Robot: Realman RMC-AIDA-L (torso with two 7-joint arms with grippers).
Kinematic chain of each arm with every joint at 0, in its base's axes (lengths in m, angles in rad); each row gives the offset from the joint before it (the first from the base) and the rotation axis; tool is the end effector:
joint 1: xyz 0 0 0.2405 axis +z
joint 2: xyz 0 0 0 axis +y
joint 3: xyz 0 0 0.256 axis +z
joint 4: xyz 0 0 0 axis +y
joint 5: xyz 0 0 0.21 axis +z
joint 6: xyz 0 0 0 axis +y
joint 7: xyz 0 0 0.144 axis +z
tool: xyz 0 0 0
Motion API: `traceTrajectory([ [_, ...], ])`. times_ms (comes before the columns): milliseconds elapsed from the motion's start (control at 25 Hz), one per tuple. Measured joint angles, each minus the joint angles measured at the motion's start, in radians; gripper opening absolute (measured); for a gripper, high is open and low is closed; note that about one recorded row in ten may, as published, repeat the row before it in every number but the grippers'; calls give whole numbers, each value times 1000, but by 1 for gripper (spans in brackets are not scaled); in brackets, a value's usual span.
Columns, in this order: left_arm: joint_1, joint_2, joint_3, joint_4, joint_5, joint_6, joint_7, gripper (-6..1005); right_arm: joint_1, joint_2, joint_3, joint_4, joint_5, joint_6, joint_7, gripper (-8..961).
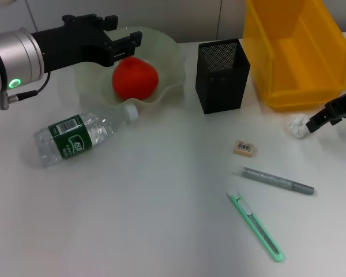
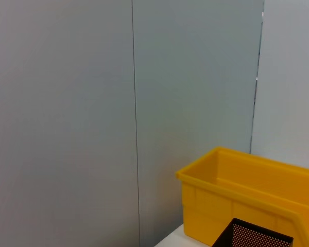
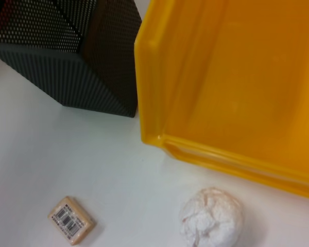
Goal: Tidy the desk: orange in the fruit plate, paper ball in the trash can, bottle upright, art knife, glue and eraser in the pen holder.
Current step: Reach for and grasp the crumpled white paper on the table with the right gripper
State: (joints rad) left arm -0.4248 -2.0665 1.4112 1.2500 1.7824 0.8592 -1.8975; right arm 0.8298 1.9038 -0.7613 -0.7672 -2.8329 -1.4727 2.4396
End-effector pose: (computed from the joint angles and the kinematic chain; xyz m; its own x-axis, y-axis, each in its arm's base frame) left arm -0.1517 0.3921 0.0095 0.8547 0.1937 0.4816 0.4422 -0.7576 -0.4802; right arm 0.2768 0.4078 0.0839 0.4276 -0.9039 0.0118 -0.7710 -0.3715 -0.5172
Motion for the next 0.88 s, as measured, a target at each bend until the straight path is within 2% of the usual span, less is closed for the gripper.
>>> traceTrajectory([
  [880,3,2,-8,-6,0,0,-1,572,26,3,-1,47,29,76,-48,624],
])
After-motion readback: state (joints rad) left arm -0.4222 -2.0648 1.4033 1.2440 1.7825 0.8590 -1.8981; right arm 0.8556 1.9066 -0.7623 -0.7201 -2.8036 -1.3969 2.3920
